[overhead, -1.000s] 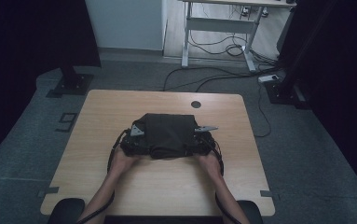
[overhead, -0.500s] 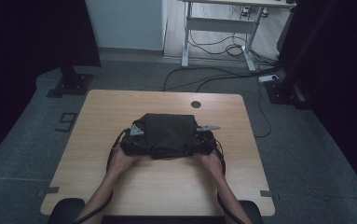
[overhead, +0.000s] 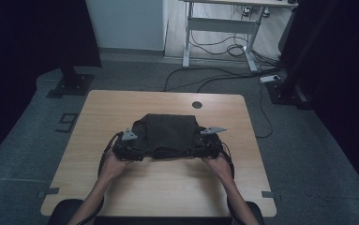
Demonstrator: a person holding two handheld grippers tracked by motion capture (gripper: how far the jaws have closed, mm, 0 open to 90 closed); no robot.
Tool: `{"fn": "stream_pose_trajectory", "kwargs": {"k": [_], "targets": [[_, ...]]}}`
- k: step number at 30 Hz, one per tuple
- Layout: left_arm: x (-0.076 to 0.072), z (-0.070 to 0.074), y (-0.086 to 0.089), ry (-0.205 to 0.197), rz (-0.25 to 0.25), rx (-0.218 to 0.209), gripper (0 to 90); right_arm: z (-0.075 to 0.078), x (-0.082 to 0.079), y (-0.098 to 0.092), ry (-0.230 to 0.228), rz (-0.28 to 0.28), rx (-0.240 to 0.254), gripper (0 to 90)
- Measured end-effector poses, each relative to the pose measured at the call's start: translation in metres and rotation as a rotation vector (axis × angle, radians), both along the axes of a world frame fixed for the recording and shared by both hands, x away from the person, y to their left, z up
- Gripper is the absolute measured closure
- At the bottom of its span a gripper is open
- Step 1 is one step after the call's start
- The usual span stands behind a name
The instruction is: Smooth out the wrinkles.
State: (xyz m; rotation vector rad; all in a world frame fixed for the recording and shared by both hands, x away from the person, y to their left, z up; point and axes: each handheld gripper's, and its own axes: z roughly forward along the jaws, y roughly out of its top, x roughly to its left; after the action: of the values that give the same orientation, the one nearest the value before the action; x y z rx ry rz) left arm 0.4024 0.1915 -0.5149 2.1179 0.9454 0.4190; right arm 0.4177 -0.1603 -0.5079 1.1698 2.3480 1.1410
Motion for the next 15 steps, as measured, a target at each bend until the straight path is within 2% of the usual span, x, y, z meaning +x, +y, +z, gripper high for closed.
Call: {"fn": "stream_pose_trajectory", "kwargs": {"k": [2,8,12,15], "targets": [[-0.005,0.004,0.004,-0.001,0.002,-0.001,9.3,0.006,-0.006,-0.002,-0.009,0.012,-0.012,13.2],[-0.024,0.014,0.015,-0.032,-0.002,0.067,3.7,0.021,-0.023,-0.014,-0.052,0.022,-0.019,6.3],[-0.036,0.016,0.025,-0.051,0.01,0.09,2.3,0.027,-0.035,-0.023,-0.063,0.018,-0.024,0.7],[-0.043,0.015,0.034,-0.055,0.022,0.099,1.5,0.027,-0.043,-0.031,-0.07,0.013,-0.039,0.0]]}}
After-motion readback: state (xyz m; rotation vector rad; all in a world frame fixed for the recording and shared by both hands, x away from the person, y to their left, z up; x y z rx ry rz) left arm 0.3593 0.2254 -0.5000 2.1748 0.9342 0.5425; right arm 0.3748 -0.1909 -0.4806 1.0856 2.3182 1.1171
